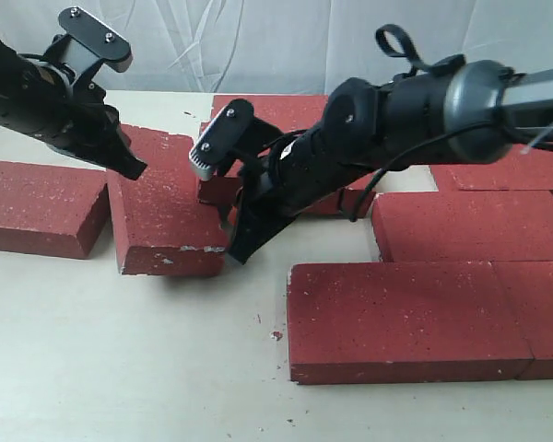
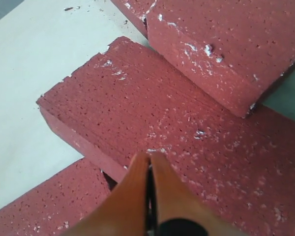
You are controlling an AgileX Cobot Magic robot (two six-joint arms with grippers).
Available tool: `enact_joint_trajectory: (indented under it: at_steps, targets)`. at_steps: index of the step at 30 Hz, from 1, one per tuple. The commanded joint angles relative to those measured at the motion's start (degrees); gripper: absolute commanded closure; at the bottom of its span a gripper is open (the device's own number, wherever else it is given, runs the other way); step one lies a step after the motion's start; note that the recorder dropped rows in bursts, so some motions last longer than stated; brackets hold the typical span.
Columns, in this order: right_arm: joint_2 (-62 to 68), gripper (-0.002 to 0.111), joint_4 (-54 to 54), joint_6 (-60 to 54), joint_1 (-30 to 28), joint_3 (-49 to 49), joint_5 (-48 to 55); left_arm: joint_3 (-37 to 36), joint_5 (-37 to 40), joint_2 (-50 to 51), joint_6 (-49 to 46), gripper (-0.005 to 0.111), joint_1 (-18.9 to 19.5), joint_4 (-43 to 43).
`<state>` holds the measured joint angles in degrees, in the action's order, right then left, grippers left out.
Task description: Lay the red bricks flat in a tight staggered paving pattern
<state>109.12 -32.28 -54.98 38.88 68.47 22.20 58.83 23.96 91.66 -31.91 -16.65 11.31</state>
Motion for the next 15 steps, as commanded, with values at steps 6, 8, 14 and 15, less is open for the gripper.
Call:
enact_joint_trajectory:
  at_steps: [6, 8, 14, 15]
  targets:
    - [8.73, 0.109, 14.45, 15.35, 0.18, 6.74, 1.38, 0.34, -1.25, -0.35, 0.42, 0.107, 0.04, 0.76]
    - [10.26, 0.109, 15.20, 16.44, 0.18, 7.80, 0.99, 0.34, -1.25, -0.35, 0.42, 0.107, 0.04, 0.76]
    - [12.66, 0.109, 12.86, 16.44, 1.81, 9.67, -0.49, 0.34, -2.11, -0.35, 0.42, 0.107, 0.04, 0.76]
    - [12.66, 0.109, 12.86, 16.30, 2.32, 9.67, -0.49, 0.34, -2.11, -0.35, 0.42, 0.107, 0.04, 0.76]
